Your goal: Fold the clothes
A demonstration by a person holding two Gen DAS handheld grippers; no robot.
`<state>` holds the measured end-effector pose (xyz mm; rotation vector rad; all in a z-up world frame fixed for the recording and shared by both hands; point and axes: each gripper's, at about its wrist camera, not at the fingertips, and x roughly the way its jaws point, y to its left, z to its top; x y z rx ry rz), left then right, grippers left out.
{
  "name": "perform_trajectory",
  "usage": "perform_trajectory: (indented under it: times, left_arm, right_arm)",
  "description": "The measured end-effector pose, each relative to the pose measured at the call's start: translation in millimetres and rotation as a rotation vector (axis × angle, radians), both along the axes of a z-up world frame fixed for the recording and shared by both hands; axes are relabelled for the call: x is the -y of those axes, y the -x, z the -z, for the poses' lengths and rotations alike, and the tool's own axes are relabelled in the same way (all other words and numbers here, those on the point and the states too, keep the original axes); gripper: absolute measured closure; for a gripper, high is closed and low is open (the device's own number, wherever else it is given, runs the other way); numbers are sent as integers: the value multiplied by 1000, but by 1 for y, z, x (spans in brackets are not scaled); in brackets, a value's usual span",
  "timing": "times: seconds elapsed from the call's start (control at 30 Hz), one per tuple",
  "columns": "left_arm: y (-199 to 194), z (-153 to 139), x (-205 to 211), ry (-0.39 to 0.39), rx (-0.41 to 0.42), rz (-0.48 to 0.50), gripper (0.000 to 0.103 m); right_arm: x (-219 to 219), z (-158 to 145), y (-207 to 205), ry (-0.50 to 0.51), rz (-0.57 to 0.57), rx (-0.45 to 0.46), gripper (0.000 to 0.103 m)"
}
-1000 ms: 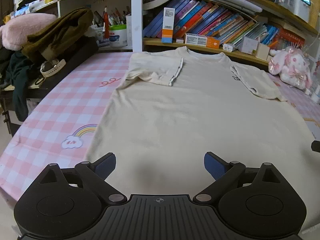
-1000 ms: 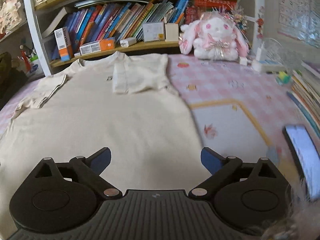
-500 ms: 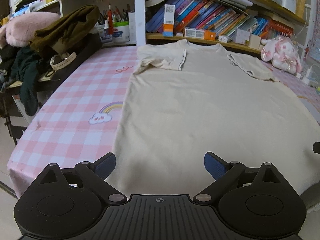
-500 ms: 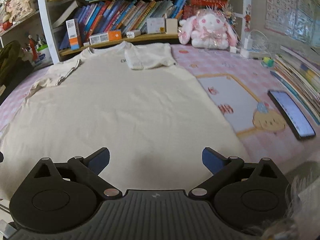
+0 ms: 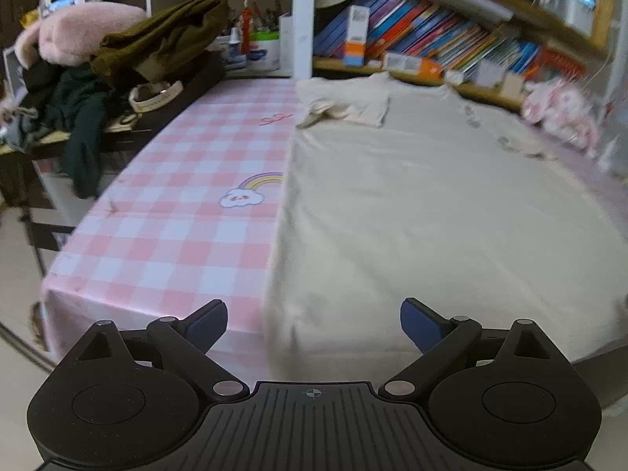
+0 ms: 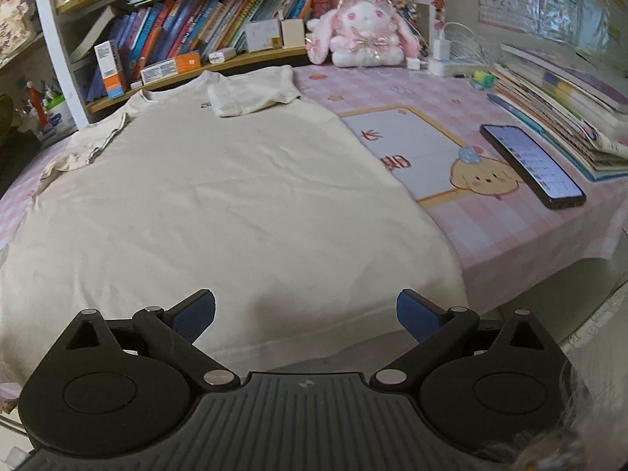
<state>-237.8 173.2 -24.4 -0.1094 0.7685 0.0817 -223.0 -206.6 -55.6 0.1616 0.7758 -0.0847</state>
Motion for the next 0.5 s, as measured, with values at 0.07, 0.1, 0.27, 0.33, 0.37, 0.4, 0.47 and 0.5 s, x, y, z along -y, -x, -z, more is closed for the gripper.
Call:
perform_trajectory:
  times: [0.07,0.1,0.27,0.33,0.37,0.4,0.47,0.5]
  left_arm:
    - [6,0,-5,35,22,10,8]
    - [8,1,-7,38,17,7,12]
    - [11,11,-18,65,-25,-29,40]
    - [8,14,-23,94,-41,-36,42]
    - [7,15,-25,109,-50,-37,42]
    - [5,17,-27,123,-59,-36,42]
    - [0,19,-31,154,-77,-29,42]
    - [-1,20,-35,179,-81,-31,42]
  right_arm:
    - [4,2,3,-2,5,-4,3]
    - [6,3,4,-5,7,-9,3]
    - [18,6,8,-33,13,-24,3]
    - [24,6,9,-44,17,-31,4]
    - [27,7,10,-51,18,-33,5]
    - [32,7,10,-59,23,-35,6]
    - [42,7,10,-74,40,-35,6]
    - [47,7,9,-82,50,-35,6]
